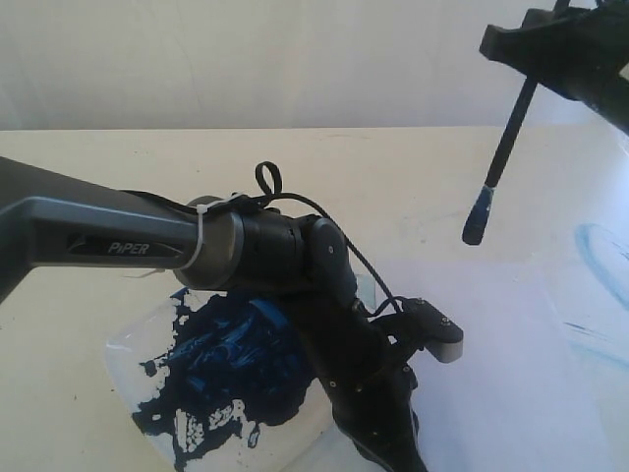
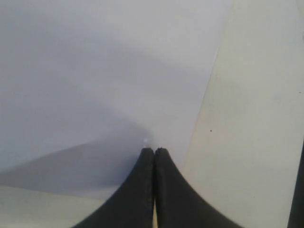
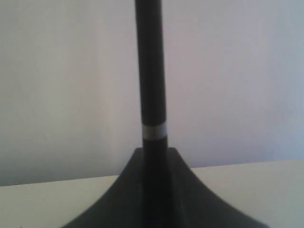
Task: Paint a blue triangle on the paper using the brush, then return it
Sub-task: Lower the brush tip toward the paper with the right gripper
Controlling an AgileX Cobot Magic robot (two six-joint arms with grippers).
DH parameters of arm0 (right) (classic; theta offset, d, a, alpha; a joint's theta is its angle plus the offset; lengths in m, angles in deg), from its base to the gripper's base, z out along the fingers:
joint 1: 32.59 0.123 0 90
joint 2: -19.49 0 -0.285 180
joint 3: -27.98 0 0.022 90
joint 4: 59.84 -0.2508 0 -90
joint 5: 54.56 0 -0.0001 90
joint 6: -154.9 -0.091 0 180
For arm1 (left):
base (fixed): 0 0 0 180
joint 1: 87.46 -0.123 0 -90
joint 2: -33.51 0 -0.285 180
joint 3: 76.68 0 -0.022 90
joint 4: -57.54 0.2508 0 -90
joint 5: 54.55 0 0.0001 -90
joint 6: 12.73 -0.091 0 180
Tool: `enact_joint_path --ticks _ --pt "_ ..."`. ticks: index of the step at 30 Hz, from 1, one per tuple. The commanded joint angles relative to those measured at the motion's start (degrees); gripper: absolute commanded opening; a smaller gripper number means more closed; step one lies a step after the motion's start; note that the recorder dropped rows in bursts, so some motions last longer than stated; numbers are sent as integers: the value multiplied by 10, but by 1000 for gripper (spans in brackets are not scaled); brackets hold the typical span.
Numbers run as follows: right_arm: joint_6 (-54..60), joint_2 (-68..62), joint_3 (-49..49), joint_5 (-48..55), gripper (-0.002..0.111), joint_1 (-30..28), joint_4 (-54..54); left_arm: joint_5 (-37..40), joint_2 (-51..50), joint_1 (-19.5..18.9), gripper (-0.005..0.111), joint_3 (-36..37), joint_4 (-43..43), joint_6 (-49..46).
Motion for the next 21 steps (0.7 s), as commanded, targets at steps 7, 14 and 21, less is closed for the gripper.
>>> enact_joint_path --ticks 7,14,21 --pt "-38 -12 75 -82 0 0 24 23 -10 3 0 3 6 3" --pt "-50 -42 82 -107 0 0 24 23 -10 3 0 2 6 3" --pt "-50 -82 82 -155 0 0 24 23 -10 3 0 2 6 3"
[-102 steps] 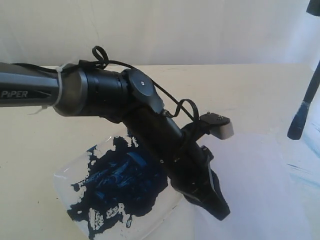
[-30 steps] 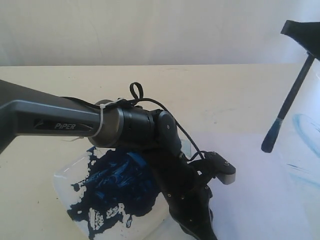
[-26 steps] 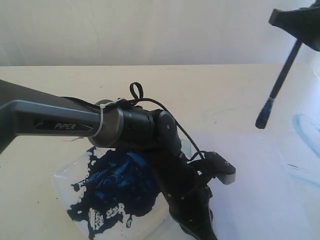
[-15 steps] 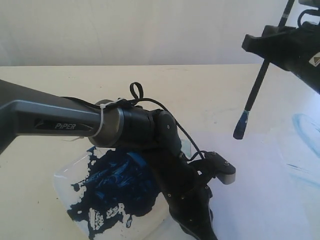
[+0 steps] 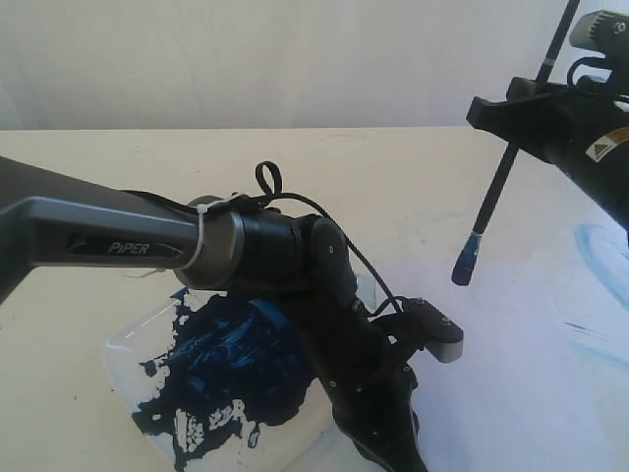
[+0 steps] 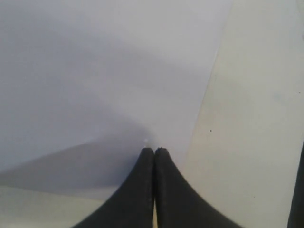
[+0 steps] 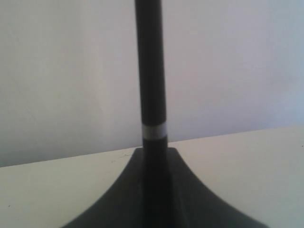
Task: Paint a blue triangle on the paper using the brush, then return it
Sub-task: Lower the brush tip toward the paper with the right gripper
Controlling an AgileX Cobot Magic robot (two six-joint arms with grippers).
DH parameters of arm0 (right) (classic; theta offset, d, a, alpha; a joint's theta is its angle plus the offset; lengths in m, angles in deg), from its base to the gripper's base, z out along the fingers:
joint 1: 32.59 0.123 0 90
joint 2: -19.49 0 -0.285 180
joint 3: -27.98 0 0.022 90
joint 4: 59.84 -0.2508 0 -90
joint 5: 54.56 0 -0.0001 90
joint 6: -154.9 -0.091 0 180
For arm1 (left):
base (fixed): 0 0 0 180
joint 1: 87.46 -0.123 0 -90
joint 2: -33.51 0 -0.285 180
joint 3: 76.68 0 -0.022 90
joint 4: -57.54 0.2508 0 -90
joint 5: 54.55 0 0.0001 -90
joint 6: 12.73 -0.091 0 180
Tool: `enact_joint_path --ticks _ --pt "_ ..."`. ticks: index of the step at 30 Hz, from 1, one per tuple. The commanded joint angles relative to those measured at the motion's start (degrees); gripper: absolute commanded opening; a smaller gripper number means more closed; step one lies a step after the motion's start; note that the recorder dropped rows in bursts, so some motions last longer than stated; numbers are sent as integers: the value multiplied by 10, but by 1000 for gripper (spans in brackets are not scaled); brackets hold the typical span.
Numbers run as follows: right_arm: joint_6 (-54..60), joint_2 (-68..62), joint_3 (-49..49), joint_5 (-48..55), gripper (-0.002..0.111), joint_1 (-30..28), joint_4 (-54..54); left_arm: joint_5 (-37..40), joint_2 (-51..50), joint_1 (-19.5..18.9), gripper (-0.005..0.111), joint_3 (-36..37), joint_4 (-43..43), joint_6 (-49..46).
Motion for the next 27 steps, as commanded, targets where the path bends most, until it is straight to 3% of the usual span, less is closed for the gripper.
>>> enact_joint_path --ticks 1,27 --pt "-2 -18 5 -33 0 0 4 21 -9 3 0 3 6 3" --pt "12 -45 5 -31 0 0 4 21 -9 3 0 3 6 3"
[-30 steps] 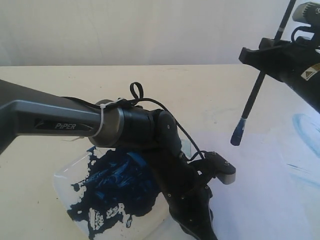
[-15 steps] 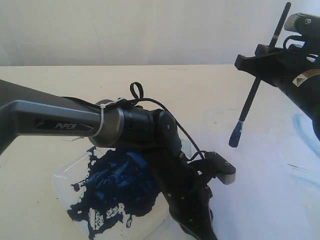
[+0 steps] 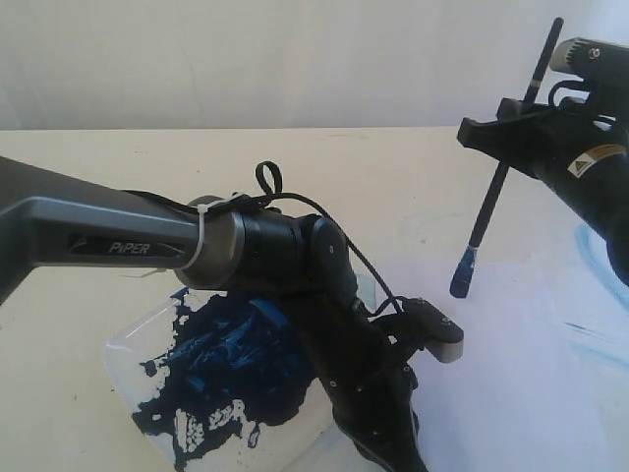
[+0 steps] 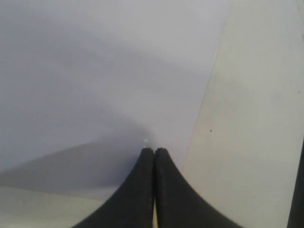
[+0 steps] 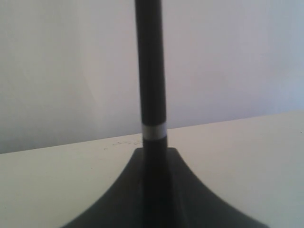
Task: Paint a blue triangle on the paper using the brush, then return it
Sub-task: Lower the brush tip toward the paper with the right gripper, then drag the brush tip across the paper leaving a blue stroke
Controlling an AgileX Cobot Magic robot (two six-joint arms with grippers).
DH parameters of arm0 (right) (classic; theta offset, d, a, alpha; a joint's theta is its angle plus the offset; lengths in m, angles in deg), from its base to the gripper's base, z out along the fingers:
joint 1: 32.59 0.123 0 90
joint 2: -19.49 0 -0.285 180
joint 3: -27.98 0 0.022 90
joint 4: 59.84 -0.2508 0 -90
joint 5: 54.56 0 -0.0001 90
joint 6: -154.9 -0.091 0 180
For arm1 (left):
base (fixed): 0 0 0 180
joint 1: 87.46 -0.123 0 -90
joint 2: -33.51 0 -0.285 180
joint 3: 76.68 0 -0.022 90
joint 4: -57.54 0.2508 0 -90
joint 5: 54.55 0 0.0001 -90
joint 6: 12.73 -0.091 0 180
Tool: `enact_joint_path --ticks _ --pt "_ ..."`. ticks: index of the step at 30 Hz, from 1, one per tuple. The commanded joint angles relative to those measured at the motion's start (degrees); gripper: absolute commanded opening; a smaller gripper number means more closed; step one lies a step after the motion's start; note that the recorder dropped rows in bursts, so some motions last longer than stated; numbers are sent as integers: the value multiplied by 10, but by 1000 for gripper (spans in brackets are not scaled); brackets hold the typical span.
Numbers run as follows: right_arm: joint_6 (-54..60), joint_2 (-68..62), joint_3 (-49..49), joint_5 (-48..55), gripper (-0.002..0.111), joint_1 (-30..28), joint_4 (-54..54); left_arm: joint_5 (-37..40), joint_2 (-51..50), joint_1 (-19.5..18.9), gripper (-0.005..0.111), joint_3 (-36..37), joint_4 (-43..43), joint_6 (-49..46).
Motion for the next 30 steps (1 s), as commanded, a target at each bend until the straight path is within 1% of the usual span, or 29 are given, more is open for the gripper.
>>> enact_joint_path --ticks 1,30 --pt "10 1 5 0 0 0 4 20 -9 3 0 4 6 3" --pt "62 1 5 40 0 0 2 17 -9 3 0 4 6 3"
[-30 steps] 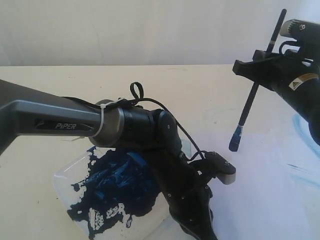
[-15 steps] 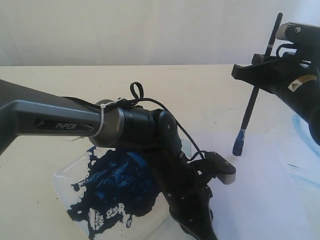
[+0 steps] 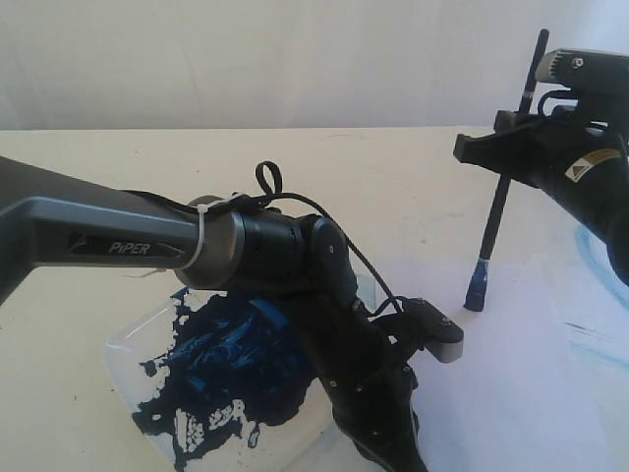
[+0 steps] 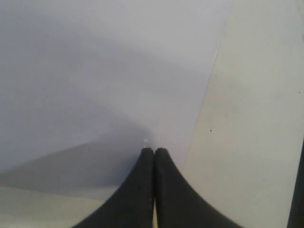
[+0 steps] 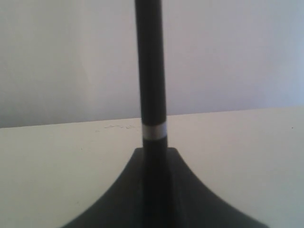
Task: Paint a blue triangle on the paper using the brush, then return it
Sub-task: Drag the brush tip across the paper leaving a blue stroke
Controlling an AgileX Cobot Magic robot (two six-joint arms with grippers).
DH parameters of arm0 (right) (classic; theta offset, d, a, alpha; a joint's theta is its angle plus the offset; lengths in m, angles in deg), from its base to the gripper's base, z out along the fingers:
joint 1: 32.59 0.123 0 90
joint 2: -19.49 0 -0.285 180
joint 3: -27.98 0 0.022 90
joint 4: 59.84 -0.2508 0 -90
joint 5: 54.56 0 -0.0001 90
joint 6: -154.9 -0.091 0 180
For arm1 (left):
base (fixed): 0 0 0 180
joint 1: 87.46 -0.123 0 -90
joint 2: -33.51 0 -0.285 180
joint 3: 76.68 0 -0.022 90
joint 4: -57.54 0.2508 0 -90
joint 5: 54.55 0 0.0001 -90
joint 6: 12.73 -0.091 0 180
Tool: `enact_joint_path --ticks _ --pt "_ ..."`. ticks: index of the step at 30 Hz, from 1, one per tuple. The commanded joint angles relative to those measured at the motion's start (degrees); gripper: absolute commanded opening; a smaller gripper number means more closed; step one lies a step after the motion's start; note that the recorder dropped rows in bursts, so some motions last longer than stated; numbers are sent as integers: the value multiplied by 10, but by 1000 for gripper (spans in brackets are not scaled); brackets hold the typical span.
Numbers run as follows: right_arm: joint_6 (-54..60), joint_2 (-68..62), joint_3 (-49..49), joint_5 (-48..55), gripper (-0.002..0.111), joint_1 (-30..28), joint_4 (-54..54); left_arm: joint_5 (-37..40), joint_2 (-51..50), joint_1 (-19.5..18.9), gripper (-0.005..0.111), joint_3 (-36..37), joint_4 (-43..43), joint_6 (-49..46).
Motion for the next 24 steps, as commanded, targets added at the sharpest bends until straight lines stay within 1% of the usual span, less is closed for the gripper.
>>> enact_joint_path --ticks 1,9,24 --pt "11 1 5 15 0 0 2 17 -9 3 0 4 6 3" --pt "35 3 5 31 0 0 -3 16 -9 3 0 4 6 3" --pt "38 14 5 40 0 -1 -3 16 -9 3 0 4 6 3"
